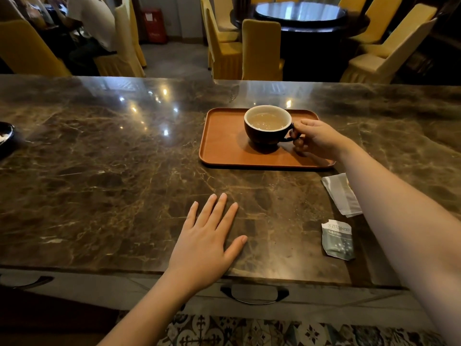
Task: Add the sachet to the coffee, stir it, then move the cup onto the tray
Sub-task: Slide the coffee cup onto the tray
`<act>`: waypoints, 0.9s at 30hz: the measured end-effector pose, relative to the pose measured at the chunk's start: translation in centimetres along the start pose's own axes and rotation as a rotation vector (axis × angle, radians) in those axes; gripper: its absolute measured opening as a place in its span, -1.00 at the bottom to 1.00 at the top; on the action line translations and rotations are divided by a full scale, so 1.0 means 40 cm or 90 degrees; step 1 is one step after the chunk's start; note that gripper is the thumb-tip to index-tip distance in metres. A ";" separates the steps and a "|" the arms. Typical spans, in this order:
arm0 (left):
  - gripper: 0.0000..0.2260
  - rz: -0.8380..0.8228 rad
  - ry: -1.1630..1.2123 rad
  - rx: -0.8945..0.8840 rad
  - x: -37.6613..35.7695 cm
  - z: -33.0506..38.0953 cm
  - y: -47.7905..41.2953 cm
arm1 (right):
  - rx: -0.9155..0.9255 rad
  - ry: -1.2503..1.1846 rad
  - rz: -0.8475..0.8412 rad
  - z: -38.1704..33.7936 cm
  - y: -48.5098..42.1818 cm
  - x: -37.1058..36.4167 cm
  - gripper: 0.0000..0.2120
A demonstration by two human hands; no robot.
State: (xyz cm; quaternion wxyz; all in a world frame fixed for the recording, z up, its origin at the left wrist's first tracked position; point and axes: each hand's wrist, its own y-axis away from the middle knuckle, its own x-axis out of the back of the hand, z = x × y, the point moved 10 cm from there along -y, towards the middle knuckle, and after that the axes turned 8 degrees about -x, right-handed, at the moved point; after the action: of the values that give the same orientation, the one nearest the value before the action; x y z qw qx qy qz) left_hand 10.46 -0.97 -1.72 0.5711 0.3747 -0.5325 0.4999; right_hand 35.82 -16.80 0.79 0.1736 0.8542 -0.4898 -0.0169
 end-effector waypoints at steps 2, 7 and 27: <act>-0.41 -0.003 0.000 0.001 0.000 0.001 0.000 | 0.004 -0.004 -0.004 -0.004 -0.004 -0.001 -0.74; -0.41 -0.008 -0.007 0.007 0.000 0.002 0.001 | 0.007 0.009 -0.020 -0.009 -0.020 0.001 -0.75; -0.43 -0.012 0.002 0.013 -0.008 -0.003 0.001 | -0.041 0.110 -0.035 -0.032 -0.045 0.009 -0.78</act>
State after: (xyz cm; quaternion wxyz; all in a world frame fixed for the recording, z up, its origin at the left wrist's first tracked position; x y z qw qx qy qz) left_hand 10.49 -0.90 -2.05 0.5725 0.3847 -0.5228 0.5009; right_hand 37.75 -15.92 1.49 0.2421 0.8596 -0.4485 0.0365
